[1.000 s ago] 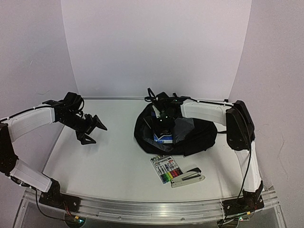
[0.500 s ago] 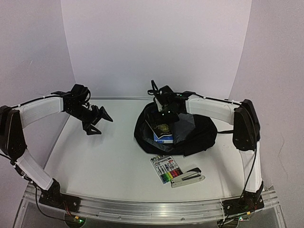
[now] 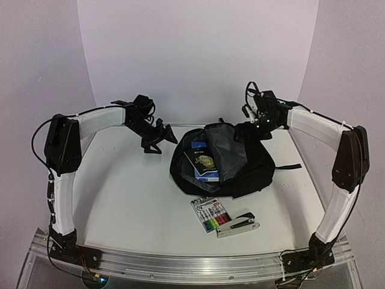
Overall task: Pack the student bag
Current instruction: Place the book in the student bag, then adjust the student bag at the center of the board.
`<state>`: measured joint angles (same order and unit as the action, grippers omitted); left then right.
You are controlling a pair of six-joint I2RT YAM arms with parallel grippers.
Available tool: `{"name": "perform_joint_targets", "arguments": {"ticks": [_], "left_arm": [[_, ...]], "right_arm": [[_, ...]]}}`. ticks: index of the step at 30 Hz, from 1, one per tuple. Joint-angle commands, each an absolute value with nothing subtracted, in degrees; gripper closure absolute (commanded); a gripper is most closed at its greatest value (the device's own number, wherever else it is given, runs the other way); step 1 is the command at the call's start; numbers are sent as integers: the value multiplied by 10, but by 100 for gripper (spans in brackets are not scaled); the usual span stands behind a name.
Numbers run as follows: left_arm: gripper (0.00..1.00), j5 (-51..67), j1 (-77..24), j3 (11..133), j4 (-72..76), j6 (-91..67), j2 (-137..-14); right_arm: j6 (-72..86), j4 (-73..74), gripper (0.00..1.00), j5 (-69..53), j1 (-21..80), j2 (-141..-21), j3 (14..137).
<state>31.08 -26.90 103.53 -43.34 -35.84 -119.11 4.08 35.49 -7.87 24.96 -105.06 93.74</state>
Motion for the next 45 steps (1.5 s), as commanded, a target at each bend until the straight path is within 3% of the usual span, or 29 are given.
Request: {"name": "perform_joint_targets", "arguments": {"ticks": [1,7,15,18,26,31,35,39,43,45], "left_arm": [[15,287,-289,1113,-479,-324,-1253],[28,293,-318,1180,-502,-315,-1326],[87,309,-331,1064,-457,-323,-1272],[100,325,-332,987,-420,-346,-1226],[98,384,-367,881,-343,-382,-1166],[83,374,-366,880,-339,-391,-1152],[73,374,-351,884,-329,-408,-1149],[72,375,-327,895,-323,-417,-1146],[72,376,-294,883,-299,-445,-1133],[72,374,-278,867,-279,-461,-1119]], "right_arm": [[10,400,2,-105,232,-1046,890],[-31,396,2,-114,219,-1053,828],[-90,375,7,-132,195,-1183,907],[-102,373,9,-167,194,-1236,970],[-109,380,16,-307,195,-1358,1195],[-119,390,25,-372,195,-1328,1210],[-124,400,47,-396,200,-1304,1186],[-108,415,78,-436,206,-1272,1171],[-99,417,98,-457,222,-1223,1138],[-97,416,100,-464,236,-1199,1122]]}}
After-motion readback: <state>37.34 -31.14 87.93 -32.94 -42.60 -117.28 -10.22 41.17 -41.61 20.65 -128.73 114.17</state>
